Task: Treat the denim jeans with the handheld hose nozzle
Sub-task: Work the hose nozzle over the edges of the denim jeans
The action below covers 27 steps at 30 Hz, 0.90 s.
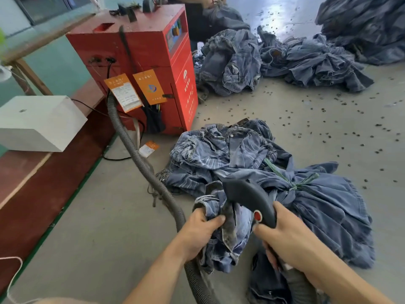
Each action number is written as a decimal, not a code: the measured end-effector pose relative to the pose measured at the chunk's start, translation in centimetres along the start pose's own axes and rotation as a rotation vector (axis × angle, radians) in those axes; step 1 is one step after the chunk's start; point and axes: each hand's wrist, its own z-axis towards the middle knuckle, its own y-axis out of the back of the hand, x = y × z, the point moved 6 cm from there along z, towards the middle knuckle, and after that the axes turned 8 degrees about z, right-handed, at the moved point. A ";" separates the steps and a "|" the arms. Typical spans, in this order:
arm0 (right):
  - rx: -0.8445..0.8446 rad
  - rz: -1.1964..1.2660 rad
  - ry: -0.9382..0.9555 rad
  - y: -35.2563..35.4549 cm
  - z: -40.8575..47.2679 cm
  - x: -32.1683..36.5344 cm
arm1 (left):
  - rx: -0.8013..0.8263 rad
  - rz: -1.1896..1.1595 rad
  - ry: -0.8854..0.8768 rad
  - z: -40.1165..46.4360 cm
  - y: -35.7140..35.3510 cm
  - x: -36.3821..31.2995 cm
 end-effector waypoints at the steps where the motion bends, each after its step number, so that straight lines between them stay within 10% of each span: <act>1: -0.046 0.023 0.002 0.5 0.6 0.0 | -0.004 0.079 -0.019 -0.3 -0.3 0.0; 4: -0.143 0.148 -0.034 2.2 1.3 -0.7 | -0.044 0.083 -0.005 -1.1 -1.1 0.6; 10: -0.104 0.265 -0.042 3.0 -1.0 -0.3 | 0.032 -1.043 0.314 0.1 -1.7 1.4; 27: 0.032 0.076 0.006 0.1 0.2 0.1 | 0.044 -0.916 0.390 0.5 -1.3 -0.6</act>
